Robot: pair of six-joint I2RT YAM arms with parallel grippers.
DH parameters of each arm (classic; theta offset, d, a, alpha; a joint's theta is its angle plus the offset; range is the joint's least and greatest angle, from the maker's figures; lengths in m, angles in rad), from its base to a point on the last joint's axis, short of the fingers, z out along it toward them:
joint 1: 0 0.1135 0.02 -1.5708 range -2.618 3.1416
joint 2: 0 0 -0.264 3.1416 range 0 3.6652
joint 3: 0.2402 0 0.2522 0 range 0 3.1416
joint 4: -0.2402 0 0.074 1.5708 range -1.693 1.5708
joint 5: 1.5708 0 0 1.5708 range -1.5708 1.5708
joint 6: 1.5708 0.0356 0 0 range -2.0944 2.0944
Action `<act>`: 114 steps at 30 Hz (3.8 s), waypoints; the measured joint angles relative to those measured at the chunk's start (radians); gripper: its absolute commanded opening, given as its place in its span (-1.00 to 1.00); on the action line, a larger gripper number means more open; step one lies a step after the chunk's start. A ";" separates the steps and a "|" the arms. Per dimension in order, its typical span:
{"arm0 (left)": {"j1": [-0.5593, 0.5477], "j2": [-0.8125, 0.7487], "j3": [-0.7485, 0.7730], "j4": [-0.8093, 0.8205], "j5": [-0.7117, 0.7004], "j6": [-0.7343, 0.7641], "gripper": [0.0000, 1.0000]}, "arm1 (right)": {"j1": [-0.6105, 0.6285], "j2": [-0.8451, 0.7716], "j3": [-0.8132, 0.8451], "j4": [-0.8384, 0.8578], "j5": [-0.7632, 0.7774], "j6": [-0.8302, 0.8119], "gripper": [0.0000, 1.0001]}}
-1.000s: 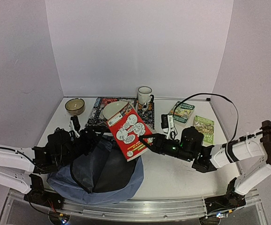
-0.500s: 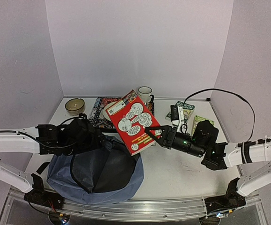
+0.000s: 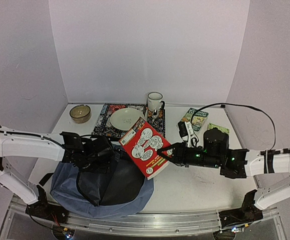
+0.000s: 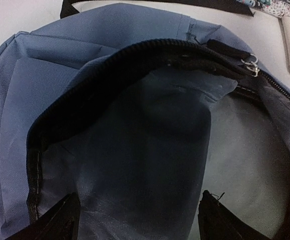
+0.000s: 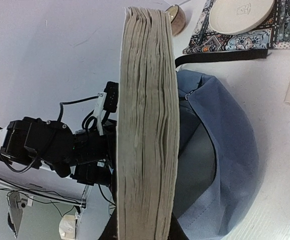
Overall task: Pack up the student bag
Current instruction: Pick up the largest pocket of the bag from the student bag, then place the book in the largest pocket of the bag, then put down the student bag at the center of the board.
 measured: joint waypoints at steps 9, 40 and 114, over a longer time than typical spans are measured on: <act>0.000 0.045 0.020 -0.005 0.001 0.022 -0.17 | -0.001 0.077 0.058 -0.072 -0.062 0.010 -1.00; -0.002 -0.165 0.205 -0.007 0.053 0.259 -1.00 | -0.001 0.338 0.236 -0.185 -0.307 0.050 -1.00; 0.166 -0.264 -0.150 0.160 -0.025 0.077 0.52 | -0.716 0.446 0.503 -0.870 0.458 -0.613 0.97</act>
